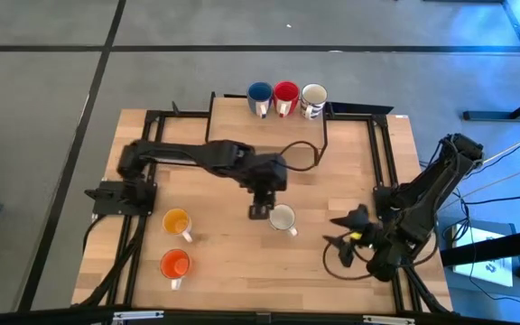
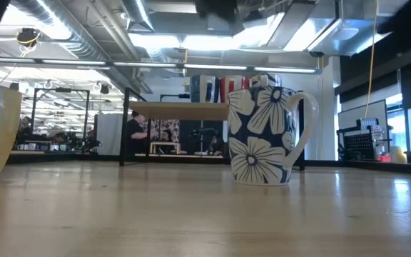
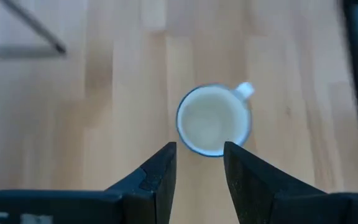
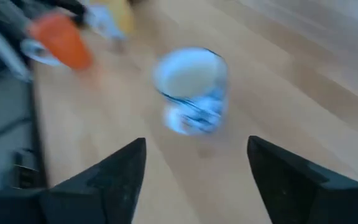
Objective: Place coffee mugs
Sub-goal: Put the white patterned mug on the shelf
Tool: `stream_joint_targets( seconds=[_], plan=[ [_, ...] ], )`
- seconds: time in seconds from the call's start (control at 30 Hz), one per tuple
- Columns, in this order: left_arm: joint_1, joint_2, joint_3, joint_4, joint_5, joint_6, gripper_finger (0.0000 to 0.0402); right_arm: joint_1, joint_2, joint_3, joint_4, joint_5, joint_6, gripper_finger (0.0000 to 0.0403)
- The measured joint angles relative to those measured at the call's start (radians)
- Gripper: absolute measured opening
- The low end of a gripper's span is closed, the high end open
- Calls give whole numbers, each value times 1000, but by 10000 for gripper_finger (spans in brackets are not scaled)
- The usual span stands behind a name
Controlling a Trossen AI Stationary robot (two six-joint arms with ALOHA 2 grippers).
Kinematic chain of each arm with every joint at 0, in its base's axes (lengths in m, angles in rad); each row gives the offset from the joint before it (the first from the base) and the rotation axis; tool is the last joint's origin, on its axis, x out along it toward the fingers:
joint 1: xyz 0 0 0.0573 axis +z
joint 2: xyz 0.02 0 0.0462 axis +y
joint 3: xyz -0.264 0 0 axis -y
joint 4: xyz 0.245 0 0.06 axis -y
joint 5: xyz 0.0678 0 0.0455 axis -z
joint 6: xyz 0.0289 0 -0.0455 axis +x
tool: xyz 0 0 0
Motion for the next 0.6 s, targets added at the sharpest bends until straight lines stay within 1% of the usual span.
stream_joint_targets(
  seconds=[0.1, 0.23, 0.33, 0.47, 0.6],
  plan=[
    [-17, -85, -45, 4, 6, 90, 127, 0, 55, 0, 161, 47, -87, 276],
    [-33, -222, -207, 24, 10, 133, 127, -38, 164, 0, 309, 55, -135, 269],
    [-42, -363, -373, 64, 12, 113, 127, -71, 247, 1, 391, 83, -160, 259],
    [-51, -546, -589, 144, 12, 34, 128, -111, 344, -1, 423, 84, -131, 249],
    [-55, -705, -749, 208, 11, -58, 128, -139, 409, -1, 426, 81, -96, 244]
  ],
)
